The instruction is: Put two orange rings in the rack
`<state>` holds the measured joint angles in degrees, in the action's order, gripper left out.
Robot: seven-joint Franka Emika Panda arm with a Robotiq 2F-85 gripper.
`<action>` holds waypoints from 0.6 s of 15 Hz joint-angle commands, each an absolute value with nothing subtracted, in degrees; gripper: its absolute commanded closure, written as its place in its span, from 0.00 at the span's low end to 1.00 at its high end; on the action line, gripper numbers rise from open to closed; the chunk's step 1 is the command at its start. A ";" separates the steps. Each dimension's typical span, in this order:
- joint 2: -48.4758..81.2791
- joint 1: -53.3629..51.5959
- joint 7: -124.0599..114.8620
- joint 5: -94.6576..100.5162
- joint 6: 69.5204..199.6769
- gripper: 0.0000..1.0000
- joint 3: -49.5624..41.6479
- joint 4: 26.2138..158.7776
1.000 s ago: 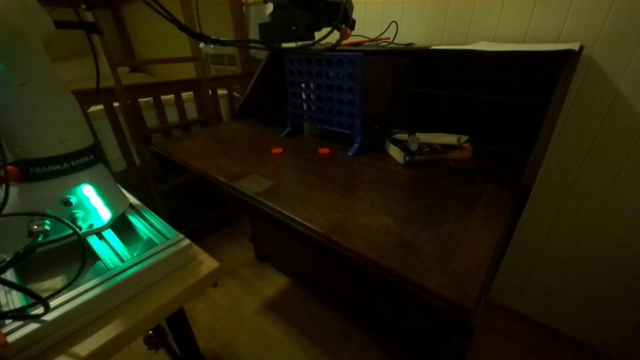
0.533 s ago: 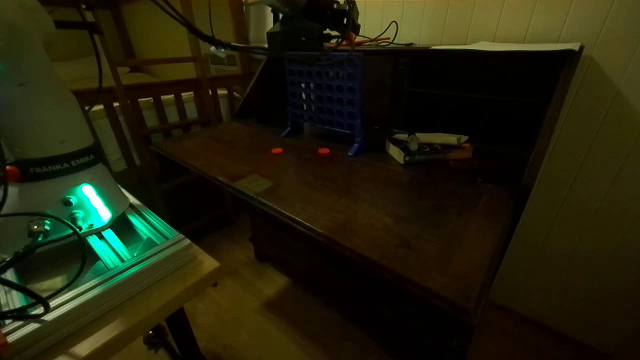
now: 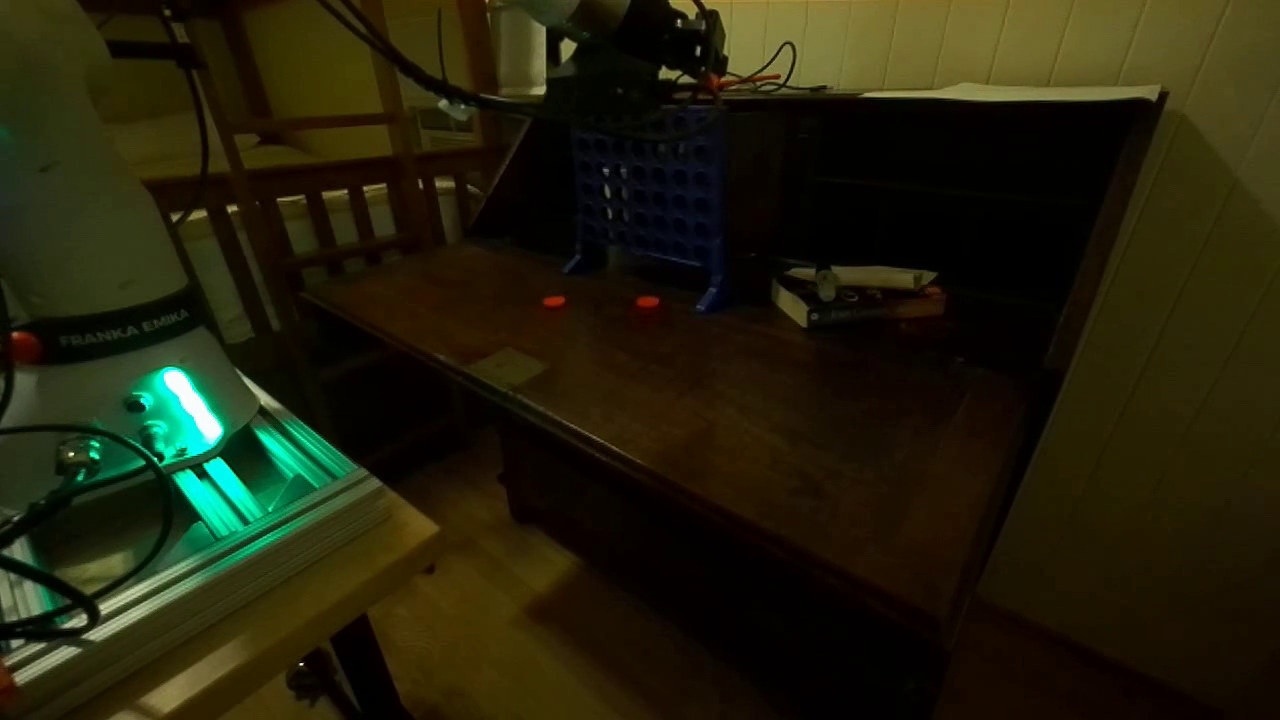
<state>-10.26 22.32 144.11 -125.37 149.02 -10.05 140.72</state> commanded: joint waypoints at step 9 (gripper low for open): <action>-7.87 21.10 149.30 -128.43 146.55 0.91 -11.09 139.76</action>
<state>-8.89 21.96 146.80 -126.18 147.69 -10.05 140.58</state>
